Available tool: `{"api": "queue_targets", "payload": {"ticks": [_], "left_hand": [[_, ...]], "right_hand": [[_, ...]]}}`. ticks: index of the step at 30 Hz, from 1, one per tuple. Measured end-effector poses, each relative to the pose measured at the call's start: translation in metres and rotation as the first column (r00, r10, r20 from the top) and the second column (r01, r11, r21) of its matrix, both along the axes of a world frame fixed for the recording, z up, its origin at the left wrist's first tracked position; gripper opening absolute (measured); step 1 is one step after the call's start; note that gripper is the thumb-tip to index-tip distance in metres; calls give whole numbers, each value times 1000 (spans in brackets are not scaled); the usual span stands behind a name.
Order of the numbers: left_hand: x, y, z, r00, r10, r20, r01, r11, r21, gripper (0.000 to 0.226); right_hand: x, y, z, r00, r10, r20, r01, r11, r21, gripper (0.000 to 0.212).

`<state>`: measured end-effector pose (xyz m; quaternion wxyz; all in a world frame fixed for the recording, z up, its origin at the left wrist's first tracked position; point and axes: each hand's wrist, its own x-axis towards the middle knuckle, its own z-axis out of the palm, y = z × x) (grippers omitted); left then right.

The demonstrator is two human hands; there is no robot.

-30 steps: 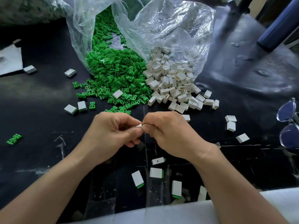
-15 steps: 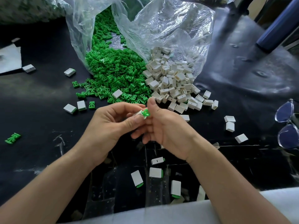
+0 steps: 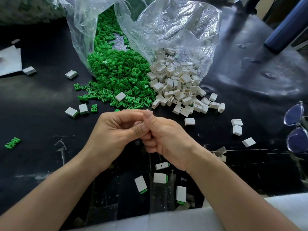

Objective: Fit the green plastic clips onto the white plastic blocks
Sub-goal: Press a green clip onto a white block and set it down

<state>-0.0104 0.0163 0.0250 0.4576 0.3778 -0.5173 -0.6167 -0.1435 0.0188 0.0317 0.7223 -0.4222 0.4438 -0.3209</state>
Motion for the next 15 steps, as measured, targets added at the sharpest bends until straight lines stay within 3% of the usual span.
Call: {"api": "queue_targets", "payload": {"ticks": [9, 15], "left_hand": [[3, -3, -2, 999, 29, 23, -30, 999, 26, 23], [5, -4, -2, 1000, 21, -16, -19, 996, 90, 23]], "right_hand": [[-3, -5, 2, 988, 52, 142, -64, 995, 79, 34], [-6, -5, 2, 993, 50, 103, -55, 998, 44, 32]]}}
